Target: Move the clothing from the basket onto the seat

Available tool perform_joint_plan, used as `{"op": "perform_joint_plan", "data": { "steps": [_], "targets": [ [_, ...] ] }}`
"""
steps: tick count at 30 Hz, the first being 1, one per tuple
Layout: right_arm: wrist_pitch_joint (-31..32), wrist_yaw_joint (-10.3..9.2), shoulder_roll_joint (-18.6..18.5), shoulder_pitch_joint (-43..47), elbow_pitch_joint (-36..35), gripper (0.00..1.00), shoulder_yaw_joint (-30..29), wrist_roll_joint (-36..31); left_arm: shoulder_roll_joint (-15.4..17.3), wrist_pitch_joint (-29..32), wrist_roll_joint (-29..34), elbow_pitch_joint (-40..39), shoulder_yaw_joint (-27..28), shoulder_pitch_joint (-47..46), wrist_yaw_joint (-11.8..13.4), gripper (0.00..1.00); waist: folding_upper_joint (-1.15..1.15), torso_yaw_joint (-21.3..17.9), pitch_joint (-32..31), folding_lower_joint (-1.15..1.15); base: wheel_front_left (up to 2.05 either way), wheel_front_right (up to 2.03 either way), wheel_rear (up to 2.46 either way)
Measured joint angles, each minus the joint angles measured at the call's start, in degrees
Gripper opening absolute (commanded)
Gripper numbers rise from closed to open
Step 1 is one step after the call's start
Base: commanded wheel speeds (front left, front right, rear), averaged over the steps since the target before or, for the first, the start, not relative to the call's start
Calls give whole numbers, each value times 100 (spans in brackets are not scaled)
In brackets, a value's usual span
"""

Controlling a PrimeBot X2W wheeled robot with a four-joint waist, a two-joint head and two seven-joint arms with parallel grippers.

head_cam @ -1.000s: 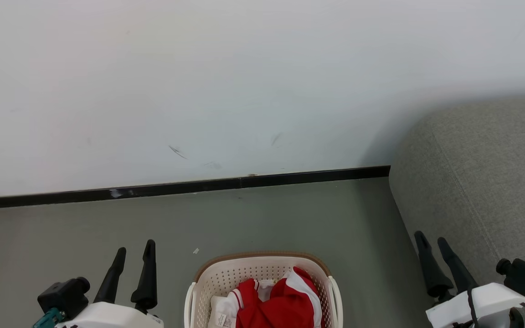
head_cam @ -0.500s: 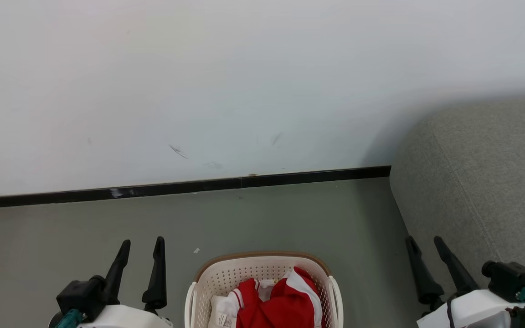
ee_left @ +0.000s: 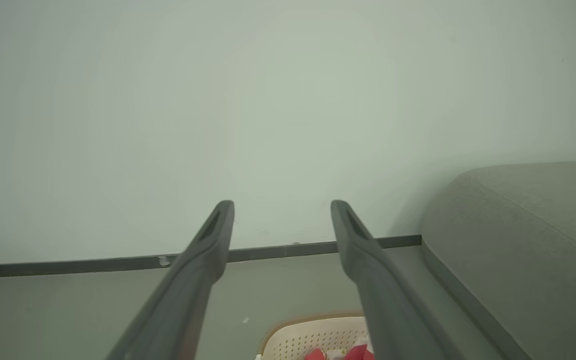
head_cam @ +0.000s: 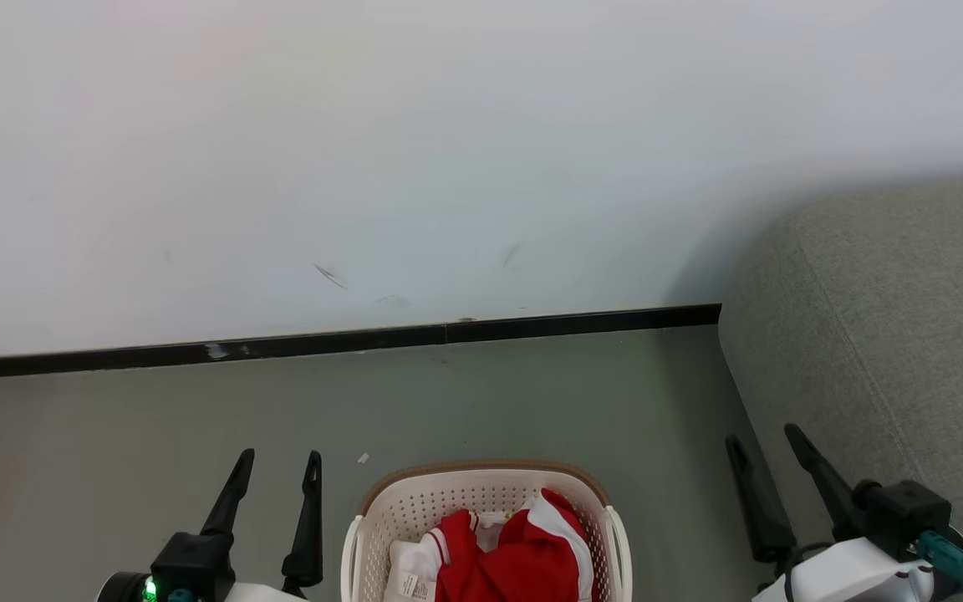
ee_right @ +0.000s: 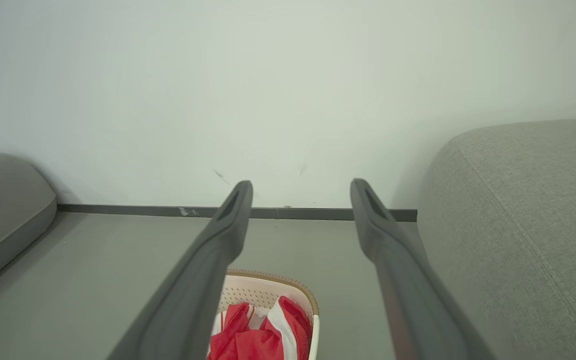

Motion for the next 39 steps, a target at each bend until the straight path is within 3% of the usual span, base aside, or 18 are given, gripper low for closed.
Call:
{"op": "perform_joint_plan", "data": {
  "steps": [5,19,39],
  "targets": [
    [-92,1,21,89,-35,100,-4,-354,8,-100,243,18,-34,-1,127,100,0,3,3,0,0,0,0],
    [-93,1,32,92,-20,100,-151,-347,11,-100,167,218,-4,-1,358,100,0,-1,27,0,0,0,0],
    [-93,1,34,92,-15,100,-227,-177,11,-100,165,296,-10,-24,402,100,0,-6,80,-1,0,0,0]
  ]
}}
